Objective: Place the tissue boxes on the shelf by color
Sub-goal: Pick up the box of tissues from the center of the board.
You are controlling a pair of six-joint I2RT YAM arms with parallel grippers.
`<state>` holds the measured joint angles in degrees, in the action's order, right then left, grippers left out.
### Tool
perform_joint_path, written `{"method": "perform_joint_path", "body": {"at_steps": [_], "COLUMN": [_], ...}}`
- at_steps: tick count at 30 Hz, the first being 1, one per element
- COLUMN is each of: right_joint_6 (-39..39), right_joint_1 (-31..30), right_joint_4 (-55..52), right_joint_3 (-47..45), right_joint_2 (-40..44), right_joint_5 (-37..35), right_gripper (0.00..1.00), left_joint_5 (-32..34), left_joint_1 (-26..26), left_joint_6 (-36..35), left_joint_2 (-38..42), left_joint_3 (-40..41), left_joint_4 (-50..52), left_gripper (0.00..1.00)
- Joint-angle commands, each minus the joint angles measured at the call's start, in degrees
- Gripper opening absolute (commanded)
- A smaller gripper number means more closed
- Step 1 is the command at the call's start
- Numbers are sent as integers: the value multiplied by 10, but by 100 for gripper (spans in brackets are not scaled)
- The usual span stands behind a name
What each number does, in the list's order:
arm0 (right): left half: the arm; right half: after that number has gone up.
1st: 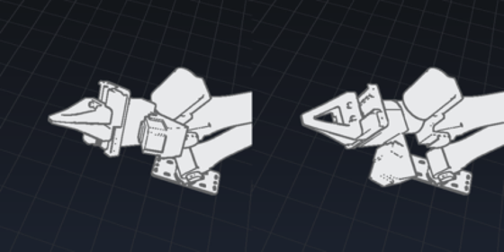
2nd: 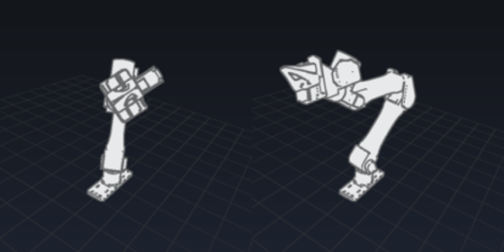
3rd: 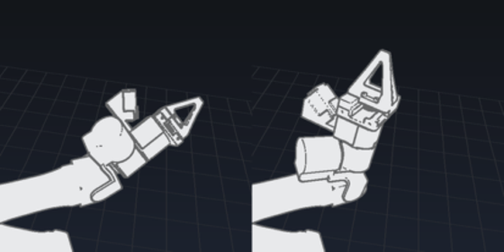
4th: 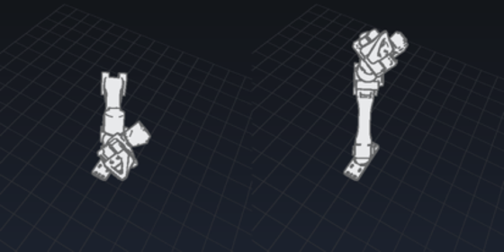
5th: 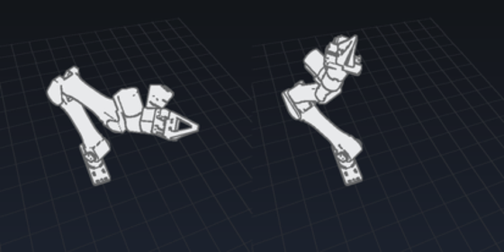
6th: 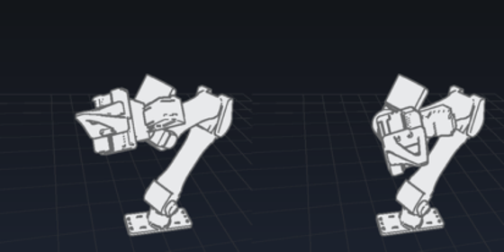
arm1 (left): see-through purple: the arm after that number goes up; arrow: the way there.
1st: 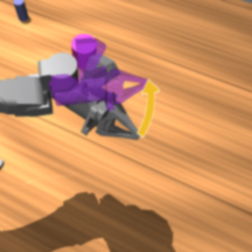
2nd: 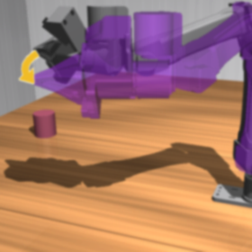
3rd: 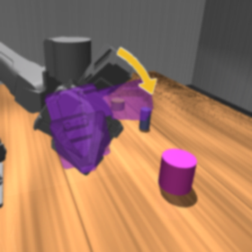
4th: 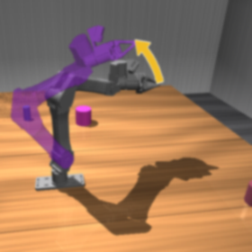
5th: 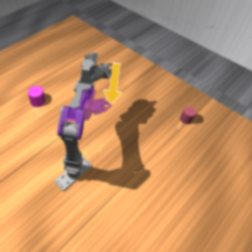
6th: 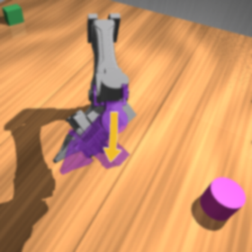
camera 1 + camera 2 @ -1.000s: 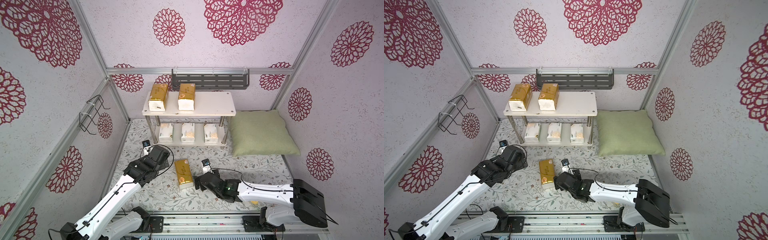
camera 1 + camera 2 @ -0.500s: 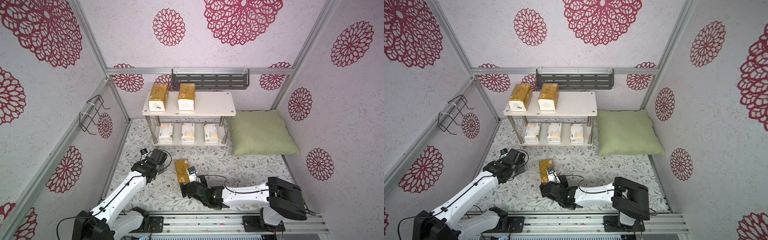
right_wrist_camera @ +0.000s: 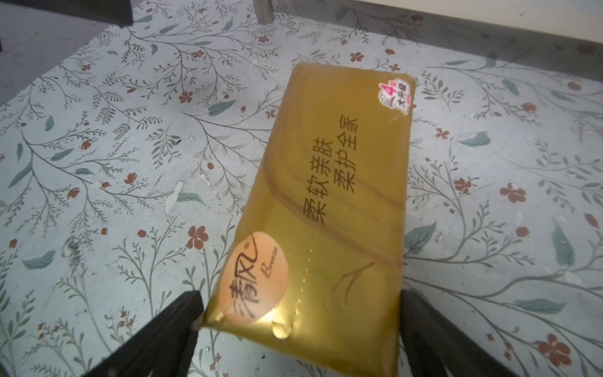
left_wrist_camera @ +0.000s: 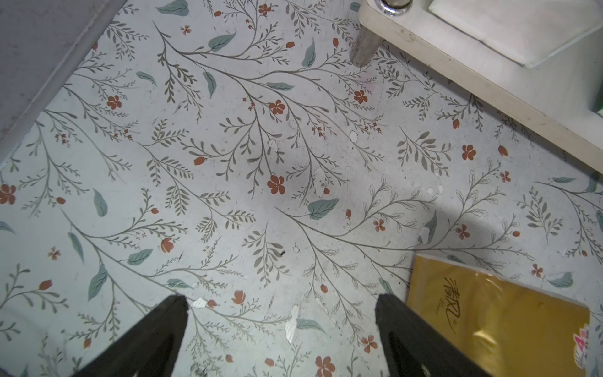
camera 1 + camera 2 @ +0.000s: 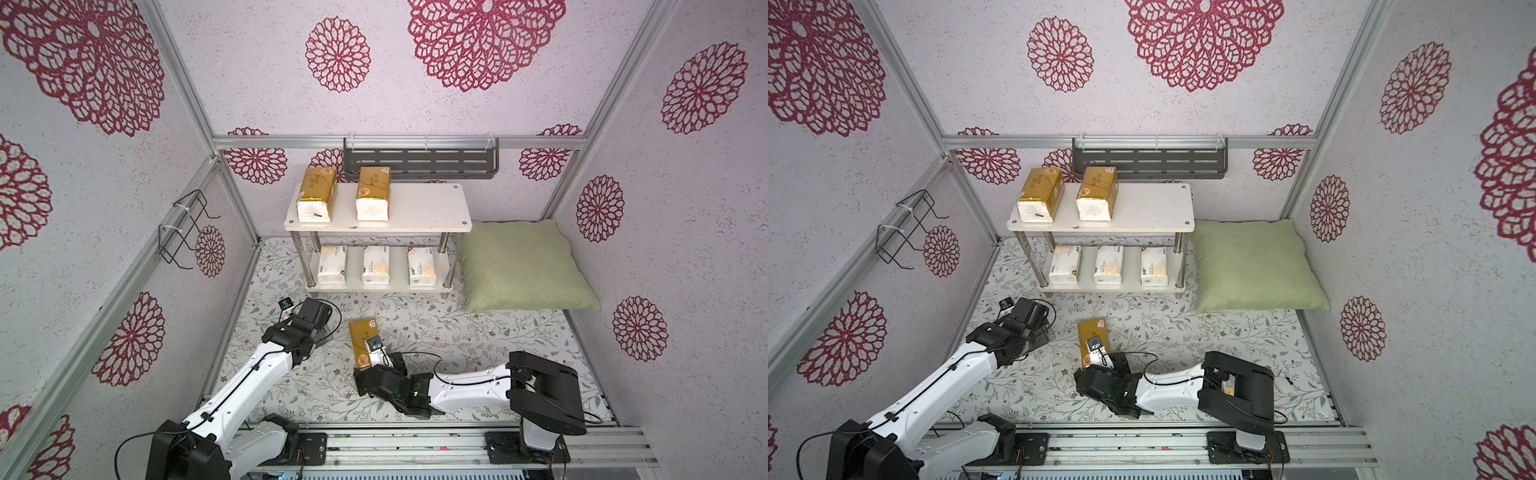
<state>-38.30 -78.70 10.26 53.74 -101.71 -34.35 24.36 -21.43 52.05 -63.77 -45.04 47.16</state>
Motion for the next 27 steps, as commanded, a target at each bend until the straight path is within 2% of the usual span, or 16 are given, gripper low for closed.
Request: {"method": "perform_joint_path", "body": {"at_steps": [1, 12, 27], "right_joint_6": [-9, -48, -15], "right_joint_1": [0, 10, 14], "right_joint_4": [10, 10, 57], "right_joint_3": [17, 23, 24], "right_joint_2": [-13, -51, -88], "right_joint_5": [-15, -62, -75], "right_gripper": [99, 99, 99], "left_joint_5": [7, 7, 10], "left_joint_1": [5, 6, 7], "left_joint_6": [-10, -14, -20], "left_joint_2": [3, 1, -3], "left_joint_3": [-8, -9, -18], "left_joint_4": [-7, -10, -10], "left_gripper": [97, 97, 98]}}
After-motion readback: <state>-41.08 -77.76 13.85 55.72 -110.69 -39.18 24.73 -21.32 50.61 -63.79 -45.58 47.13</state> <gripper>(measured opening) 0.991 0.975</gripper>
